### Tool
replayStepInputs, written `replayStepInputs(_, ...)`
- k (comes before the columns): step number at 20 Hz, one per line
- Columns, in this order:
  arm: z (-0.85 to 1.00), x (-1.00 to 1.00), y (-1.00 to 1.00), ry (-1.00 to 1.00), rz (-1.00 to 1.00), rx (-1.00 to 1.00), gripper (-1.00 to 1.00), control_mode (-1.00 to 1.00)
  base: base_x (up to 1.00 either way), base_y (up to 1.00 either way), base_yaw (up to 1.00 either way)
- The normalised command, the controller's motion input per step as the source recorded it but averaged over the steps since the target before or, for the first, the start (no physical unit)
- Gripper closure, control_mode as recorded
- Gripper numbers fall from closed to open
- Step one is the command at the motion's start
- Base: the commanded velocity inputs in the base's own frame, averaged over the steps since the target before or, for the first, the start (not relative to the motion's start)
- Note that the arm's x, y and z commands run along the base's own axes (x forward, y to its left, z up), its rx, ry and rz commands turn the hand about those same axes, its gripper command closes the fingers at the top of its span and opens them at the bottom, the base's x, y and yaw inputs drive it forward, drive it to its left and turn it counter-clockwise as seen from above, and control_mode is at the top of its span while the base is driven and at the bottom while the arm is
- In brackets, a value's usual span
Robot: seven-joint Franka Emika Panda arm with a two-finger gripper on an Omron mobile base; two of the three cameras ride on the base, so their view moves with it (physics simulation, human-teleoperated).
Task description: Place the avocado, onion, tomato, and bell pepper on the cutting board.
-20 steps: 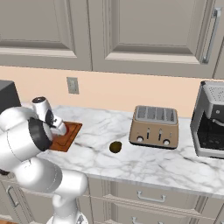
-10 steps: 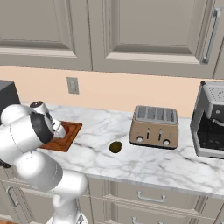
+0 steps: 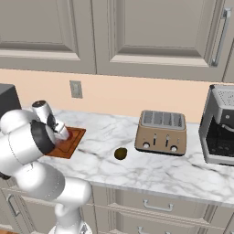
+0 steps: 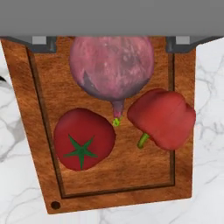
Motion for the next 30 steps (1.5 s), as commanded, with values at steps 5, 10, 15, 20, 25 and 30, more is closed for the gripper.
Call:
replayStepInputs(5, 0.44, -0.01, -0.03, 0.0, -0.08, 0.0, -1.0, -1.0, 0.0, 0.0, 0.0)
replayStepInputs(10, 0.36, -0.18, -0.66, 0.0, -0.09, 0.0, -1.0, -1.0, 0.0, 0.0, 0.0)
replayStepInputs(15, 0.2, -0.21, -0.99, 0.02, -0.07, 0.0, -1.0, -1.0, 0.0, 0.0, 0.0)
replayStepInputs(20, 0.13, -0.19, -1.0, 0.03, -0.08, 0.0, -1.0, -1.0, 0.0, 0.0, 0.0)
replayStepInputs(25, 0.02, -0.12, -1.0, 0.06, -0.09, 0.0, -1.0, -1.0, 0.0, 0.0, 0.0)
replayStepInputs(30, 0.03, -0.01, -0.94, 0.08, -0.09, 0.0, -1.0, -1.0, 0.0, 0.0, 0.0)
